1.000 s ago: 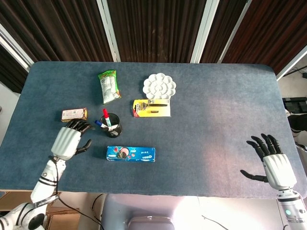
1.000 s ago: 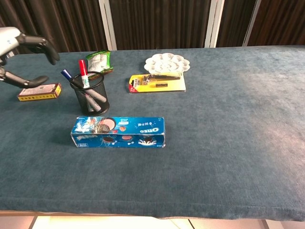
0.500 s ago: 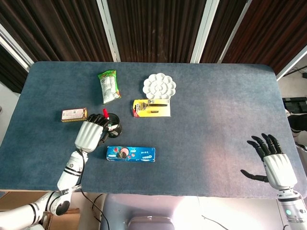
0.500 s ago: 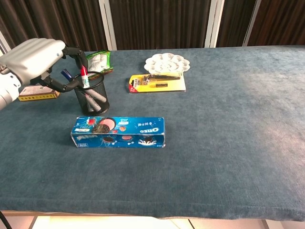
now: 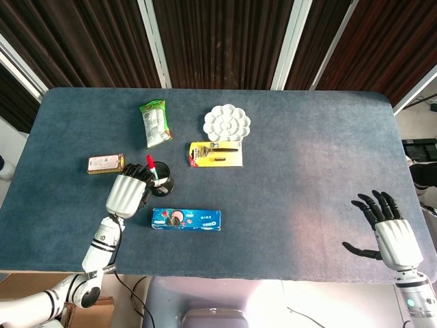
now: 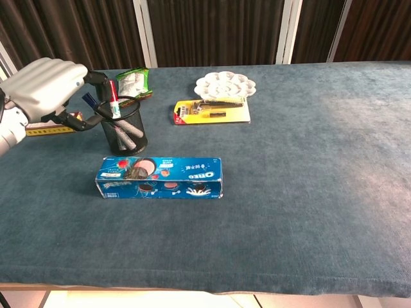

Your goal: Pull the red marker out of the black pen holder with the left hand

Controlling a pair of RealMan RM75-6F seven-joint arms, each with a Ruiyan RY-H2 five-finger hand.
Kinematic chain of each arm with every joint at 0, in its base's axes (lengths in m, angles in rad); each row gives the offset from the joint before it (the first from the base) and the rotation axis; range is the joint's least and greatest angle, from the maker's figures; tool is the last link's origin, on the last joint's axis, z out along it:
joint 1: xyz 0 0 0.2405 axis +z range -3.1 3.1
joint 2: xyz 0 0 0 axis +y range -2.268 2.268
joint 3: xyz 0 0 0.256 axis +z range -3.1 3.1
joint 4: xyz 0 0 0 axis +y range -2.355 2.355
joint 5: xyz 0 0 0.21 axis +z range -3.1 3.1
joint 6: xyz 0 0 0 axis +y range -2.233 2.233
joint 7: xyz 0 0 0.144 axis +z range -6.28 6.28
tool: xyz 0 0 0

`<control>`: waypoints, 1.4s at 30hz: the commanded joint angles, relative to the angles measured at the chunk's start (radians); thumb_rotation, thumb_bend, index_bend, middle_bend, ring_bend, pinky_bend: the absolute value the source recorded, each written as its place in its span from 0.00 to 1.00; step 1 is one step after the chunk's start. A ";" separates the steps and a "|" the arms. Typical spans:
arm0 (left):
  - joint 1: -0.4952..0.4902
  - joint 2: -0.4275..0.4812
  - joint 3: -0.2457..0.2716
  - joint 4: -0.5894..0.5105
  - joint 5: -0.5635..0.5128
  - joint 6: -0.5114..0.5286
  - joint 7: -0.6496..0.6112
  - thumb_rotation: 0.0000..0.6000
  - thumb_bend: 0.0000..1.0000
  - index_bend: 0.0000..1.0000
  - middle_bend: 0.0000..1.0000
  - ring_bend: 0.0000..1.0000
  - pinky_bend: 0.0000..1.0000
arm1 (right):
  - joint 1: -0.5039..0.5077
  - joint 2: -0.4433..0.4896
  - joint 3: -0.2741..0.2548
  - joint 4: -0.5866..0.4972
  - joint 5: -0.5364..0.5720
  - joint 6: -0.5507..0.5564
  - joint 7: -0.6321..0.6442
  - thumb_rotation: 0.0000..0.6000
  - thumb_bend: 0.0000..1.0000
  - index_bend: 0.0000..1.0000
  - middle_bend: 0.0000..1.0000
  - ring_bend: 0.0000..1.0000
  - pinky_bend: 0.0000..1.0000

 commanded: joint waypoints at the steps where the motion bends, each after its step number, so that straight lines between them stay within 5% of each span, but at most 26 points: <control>1: -0.003 -0.017 0.010 0.036 0.006 0.014 0.013 1.00 0.34 0.45 0.43 0.29 0.28 | 0.000 0.000 0.000 0.000 0.000 0.000 0.001 0.76 0.24 0.33 0.26 0.08 0.18; 10: -0.012 -0.054 0.021 0.117 0.021 0.030 -0.087 1.00 0.36 0.57 0.58 0.39 0.29 | 0.001 0.002 0.000 -0.002 0.000 -0.002 0.006 0.76 0.24 0.33 0.26 0.08 0.18; 21: -0.015 -0.070 0.023 0.144 0.039 0.050 -0.261 1.00 0.64 0.71 0.71 0.50 0.33 | 0.001 0.003 -0.001 -0.002 -0.001 -0.002 0.010 0.76 0.24 0.33 0.26 0.08 0.18; 42: 0.115 0.107 0.072 -0.162 0.189 0.311 -0.346 1.00 0.65 0.72 0.73 0.51 0.34 | 0.002 0.002 -0.001 -0.003 0.000 -0.004 0.009 0.76 0.24 0.33 0.26 0.08 0.18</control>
